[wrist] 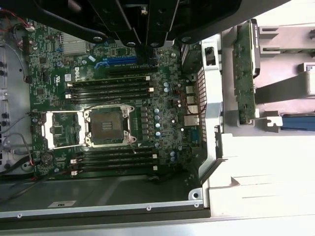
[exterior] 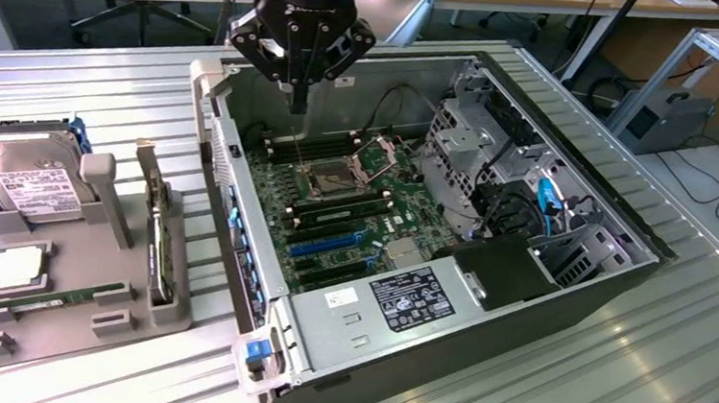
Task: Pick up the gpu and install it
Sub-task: 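Reach for the gpu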
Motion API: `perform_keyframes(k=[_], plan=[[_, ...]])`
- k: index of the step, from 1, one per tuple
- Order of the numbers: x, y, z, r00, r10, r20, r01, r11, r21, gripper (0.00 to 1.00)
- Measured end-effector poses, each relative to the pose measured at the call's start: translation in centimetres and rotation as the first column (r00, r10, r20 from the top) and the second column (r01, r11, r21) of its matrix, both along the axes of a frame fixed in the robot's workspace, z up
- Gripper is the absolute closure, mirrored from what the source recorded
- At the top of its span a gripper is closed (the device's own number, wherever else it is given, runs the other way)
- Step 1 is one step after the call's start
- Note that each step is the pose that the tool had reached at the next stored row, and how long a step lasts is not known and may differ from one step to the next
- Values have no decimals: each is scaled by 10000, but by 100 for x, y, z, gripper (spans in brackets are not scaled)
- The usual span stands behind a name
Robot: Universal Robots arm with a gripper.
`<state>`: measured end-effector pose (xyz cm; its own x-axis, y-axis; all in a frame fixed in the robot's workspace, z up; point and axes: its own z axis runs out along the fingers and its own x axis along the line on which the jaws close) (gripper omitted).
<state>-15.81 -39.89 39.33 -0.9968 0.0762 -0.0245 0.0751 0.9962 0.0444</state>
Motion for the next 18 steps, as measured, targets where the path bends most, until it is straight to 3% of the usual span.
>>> perform_keyframes(k=[18], plan=[[-46,0,0,10000,0,0,0,10000,-1,89]])
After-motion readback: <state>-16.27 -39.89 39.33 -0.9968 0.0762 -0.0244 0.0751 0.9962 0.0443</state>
